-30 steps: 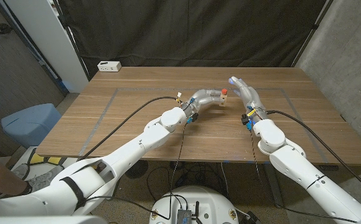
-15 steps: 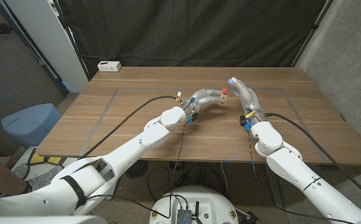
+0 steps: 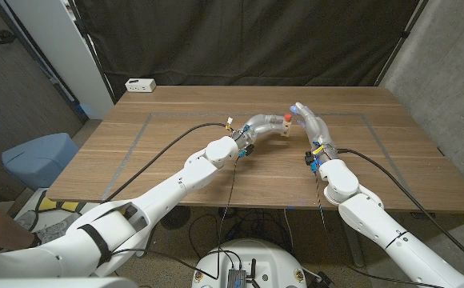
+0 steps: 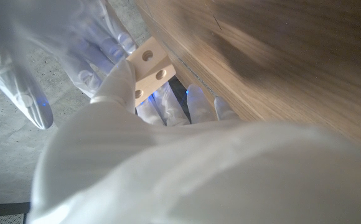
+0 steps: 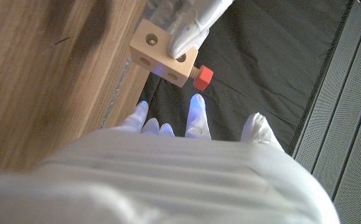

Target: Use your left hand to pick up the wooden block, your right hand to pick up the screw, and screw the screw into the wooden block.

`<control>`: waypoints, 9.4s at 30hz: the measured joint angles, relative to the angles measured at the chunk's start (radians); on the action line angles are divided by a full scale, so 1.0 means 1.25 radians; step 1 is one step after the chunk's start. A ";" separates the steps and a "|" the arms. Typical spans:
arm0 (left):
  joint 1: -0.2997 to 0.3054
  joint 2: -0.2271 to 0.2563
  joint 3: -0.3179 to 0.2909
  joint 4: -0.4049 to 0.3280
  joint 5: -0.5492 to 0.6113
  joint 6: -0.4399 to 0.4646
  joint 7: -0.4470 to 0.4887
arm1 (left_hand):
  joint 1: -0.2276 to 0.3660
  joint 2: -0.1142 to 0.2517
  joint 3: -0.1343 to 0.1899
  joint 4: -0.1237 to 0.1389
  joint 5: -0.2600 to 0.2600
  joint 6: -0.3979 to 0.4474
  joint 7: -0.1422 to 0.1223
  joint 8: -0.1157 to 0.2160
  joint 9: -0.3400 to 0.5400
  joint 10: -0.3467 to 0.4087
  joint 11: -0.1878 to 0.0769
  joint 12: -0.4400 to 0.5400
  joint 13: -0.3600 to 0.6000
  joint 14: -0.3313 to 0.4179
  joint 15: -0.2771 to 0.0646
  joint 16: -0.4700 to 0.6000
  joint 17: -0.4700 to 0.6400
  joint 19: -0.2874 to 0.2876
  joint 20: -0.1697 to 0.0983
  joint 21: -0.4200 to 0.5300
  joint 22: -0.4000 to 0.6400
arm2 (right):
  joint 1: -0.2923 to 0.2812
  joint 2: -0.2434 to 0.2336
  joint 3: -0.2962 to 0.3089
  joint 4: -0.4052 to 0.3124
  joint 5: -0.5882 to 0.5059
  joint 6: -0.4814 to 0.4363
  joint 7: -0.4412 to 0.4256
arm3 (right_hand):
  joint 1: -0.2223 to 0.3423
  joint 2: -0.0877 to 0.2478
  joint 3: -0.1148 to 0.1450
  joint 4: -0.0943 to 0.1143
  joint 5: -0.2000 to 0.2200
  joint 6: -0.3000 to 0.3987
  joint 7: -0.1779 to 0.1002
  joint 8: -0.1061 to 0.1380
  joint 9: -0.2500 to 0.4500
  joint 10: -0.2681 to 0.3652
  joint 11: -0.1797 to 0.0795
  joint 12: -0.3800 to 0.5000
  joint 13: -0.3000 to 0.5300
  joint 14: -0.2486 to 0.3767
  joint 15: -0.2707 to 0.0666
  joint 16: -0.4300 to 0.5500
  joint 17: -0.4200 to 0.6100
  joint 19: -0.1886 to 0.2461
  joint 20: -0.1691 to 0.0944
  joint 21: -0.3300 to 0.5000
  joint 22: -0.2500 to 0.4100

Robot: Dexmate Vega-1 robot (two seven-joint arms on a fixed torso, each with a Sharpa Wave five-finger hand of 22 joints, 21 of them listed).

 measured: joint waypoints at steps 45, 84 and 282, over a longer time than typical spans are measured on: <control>-0.011 -0.009 -0.001 0.030 -0.007 -0.005 -0.010 | -0.002 -0.002 0.000 0.000 0.000 0.000 0.000 0.000 0.000 0.009 0.001 0.000 0.000 0.000 0.000 0.000 0.000 0.000 0.000 0.000 0.000 | -0.002 0.011 -0.014 0.004 -0.009 -0.013 -0.027 | -0.009 0.009 -0.001 -0.011 0.000 0.120 0.008 0.021 0.000 0.052 -0.034 0.012 0.000 0.026 -0.029 0.019 0.000 0.042 0.010 0.012 0.000; -0.026 -0.026 0.002 0.069 -0.012 -0.013 -0.017 | -0.002 -0.002 0.000 0.000 0.000 0.000 0.000 0.000 0.000 0.008 0.000 0.000 0.000 0.000 0.000 0.000 0.000 0.000 0.000 0.000 0.000 | -0.006 0.014 -0.013 -0.009 -0.024 -0.039 -0.058 | -0.009 0.009 0.002 -0.021 0.000 0.196 0.021 0.021 -0.006 0.098 -0.054 0.012 0.000 0.062 -0.047 0.023 -0.004 0.072 0.011 0.012 0.000; -0.026 -0.033 0.018 0.053 0.004 0.005 -0.009 | -0.004 0.003 0.000 0.000 -0.001 0.000 0.000 0.000 0.004 0.008 -0.002 0.000 -0.001 0.000 0.000 0.000 0.000 0.000 0.000 0.000 0.000 | -0.029 -0.108 0.027 -0.105 0.019 -0.147 0.008 | -0.099 0.024 -0.027 0.002 0.003 0.128 0.007 0.009 -0.002 0.036 -0.050 0.006 0.000 -0.020 -0.017 0.012 0.006 -0.020 0.023 0.000 0.000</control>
